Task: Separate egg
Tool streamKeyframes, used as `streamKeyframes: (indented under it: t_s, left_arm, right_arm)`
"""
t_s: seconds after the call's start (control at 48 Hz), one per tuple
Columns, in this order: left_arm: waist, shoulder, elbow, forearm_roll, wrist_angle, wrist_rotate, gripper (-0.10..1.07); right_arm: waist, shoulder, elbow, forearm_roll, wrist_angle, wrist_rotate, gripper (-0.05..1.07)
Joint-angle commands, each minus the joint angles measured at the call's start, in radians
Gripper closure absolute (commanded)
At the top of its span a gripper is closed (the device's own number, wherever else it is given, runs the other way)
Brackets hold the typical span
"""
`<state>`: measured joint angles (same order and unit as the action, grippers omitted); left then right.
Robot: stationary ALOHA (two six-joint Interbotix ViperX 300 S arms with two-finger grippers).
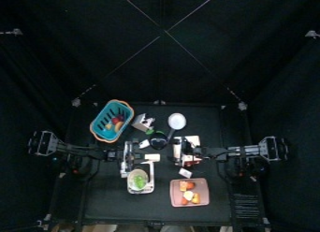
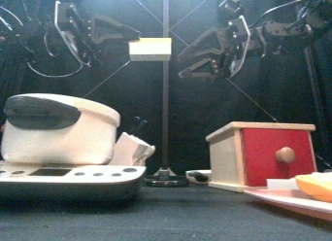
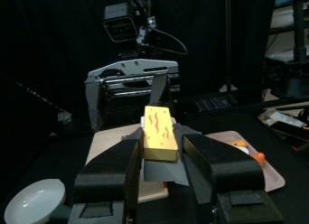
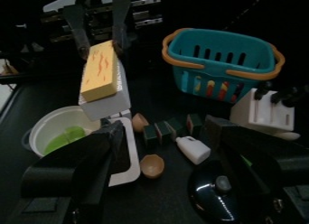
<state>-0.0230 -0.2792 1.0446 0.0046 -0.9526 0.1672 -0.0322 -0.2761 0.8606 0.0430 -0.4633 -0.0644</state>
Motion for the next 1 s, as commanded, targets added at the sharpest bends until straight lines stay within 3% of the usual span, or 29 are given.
streamKeyframes:
  t_s: [0.0, 0.167, 0.979]
  left_arm:
    - [0.0, -0.005, -0.012, -0.005, -0.014, -0.002, 0.39]
    - [-0.002, -0.005, -0.017, -0.003, -0.023, -0.003, 0.39]
    - [-0.014, -0.003, -0.012, -0.005, -0.032, 0.0, 0.39]
  right_arm:
    - [0.021, -0.018, -0.025, -0.055, -0.014, 0.043, 0.01]
    - [0.015, 0.0, -0.058, -0.11, -0.015, 0.098, 0.01]
    - [-0.012, 0.133, -0.176, -0.192, -0.017, 0.095, 0.02]
